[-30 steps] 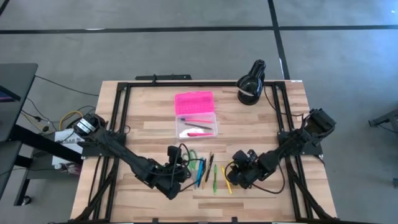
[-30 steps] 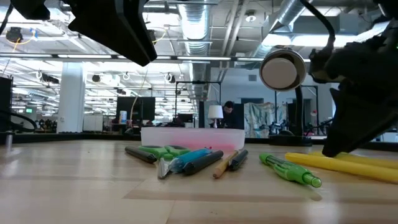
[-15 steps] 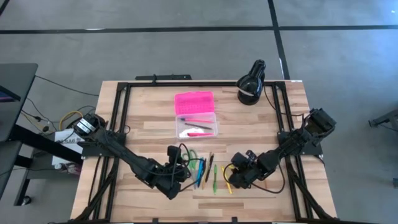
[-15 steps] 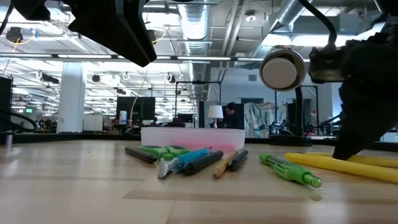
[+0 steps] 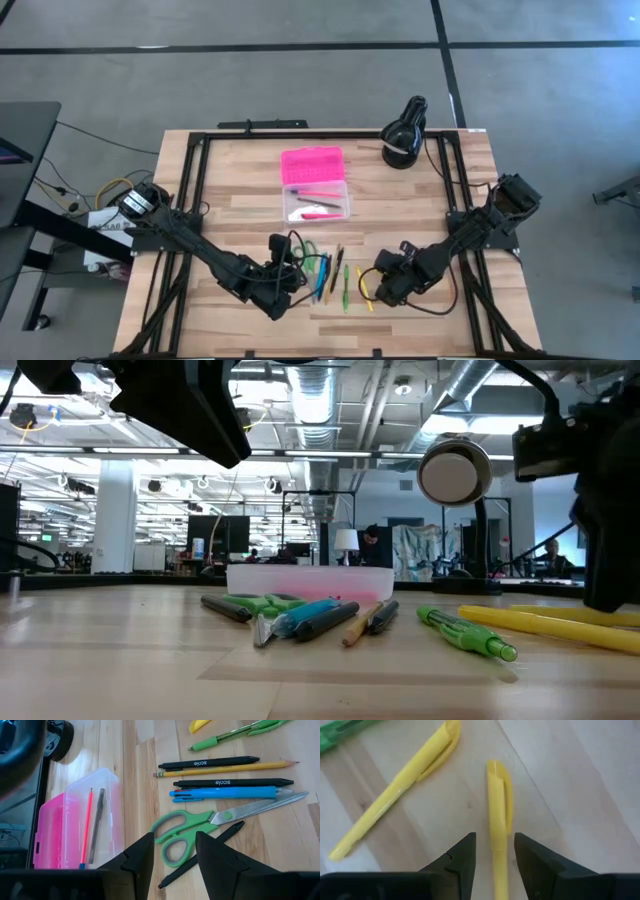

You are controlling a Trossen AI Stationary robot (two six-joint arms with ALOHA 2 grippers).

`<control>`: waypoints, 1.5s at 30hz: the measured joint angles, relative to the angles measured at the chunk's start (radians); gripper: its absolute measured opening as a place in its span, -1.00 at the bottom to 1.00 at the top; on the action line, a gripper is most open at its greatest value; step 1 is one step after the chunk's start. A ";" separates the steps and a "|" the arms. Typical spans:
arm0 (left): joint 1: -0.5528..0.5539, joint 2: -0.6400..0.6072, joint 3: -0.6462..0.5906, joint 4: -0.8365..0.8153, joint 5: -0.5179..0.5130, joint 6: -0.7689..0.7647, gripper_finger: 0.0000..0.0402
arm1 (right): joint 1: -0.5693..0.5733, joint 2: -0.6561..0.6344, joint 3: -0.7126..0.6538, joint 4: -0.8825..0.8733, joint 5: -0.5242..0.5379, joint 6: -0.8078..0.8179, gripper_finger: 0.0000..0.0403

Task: Pick & place school supplies into a supply box
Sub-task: Put the right yellow pen into the supply box

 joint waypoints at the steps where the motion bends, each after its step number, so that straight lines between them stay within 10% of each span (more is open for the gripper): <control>1: 0.000 0.000 0.000 -0.003 -0.002 -0.001 -0.31 | 0.000 0.000 0.005 -0.018 0.001 -0.001 -0.37; 28: 0.000 0.000 0.000 -0.009 -0.019 -0.007 -0.31 | -0.015 0.040 0.016 -0.068 -0.065 -0.031 -0.38; 45: 0.000 0.000 0.000 -0.047 -0.018 -0.034 -0.31 | -0.042 0.041 0.016 -0.064 -0.056 -0.123 -0.96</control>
